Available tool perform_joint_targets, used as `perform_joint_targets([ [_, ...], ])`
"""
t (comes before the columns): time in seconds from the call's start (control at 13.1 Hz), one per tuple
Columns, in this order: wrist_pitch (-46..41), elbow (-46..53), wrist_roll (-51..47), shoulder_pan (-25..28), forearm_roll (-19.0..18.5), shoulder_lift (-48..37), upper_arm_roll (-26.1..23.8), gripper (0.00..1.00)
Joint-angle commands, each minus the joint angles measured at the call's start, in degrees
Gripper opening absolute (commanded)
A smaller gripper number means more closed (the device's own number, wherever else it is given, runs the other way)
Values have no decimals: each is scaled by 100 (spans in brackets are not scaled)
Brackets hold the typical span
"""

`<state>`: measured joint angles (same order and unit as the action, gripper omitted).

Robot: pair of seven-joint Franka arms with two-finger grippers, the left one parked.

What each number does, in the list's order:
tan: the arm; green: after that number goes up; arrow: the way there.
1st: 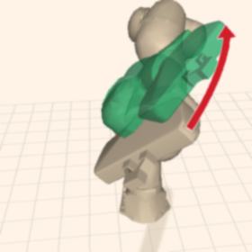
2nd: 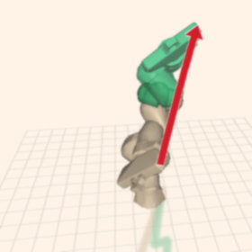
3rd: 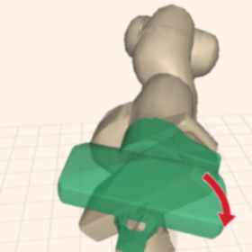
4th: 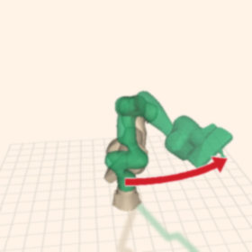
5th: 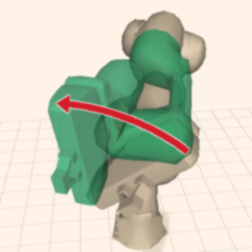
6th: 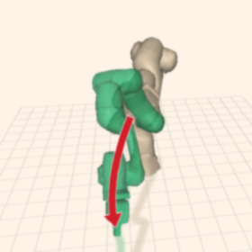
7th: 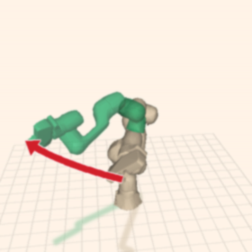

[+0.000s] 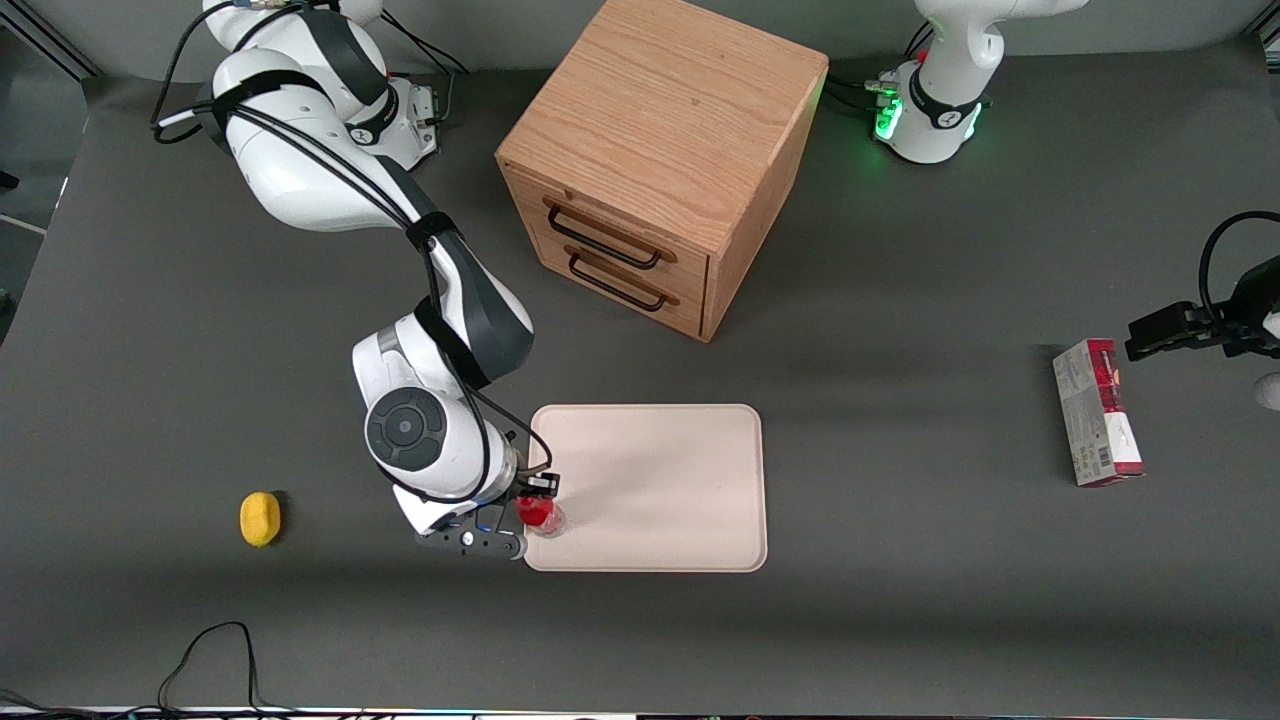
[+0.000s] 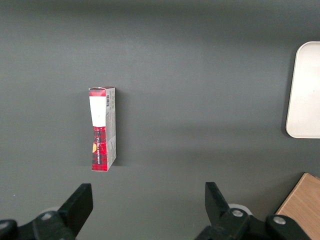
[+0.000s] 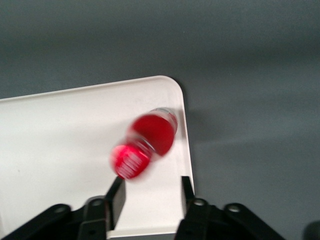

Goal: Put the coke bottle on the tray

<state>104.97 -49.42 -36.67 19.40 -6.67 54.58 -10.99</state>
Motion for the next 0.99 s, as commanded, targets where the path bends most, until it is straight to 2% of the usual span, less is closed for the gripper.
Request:
perform_joint_targets([
  [0.0,-20,231,-69,46,-185,80,-35,100],
  [0.15,-125,223,-69,37,-185,9,-35,100],
  [0.38,-739,5,-69,-94,-168,-411,-35,100],
  [0.53,-943,-1150,332,-435,-89,-1356,-61,100],
  [0.76,-418,-3830,1465,-1121,508,-3456,-26,100],
  [0.92,-363,-4950,2108,-1526,570,-4434,-35,100],
])
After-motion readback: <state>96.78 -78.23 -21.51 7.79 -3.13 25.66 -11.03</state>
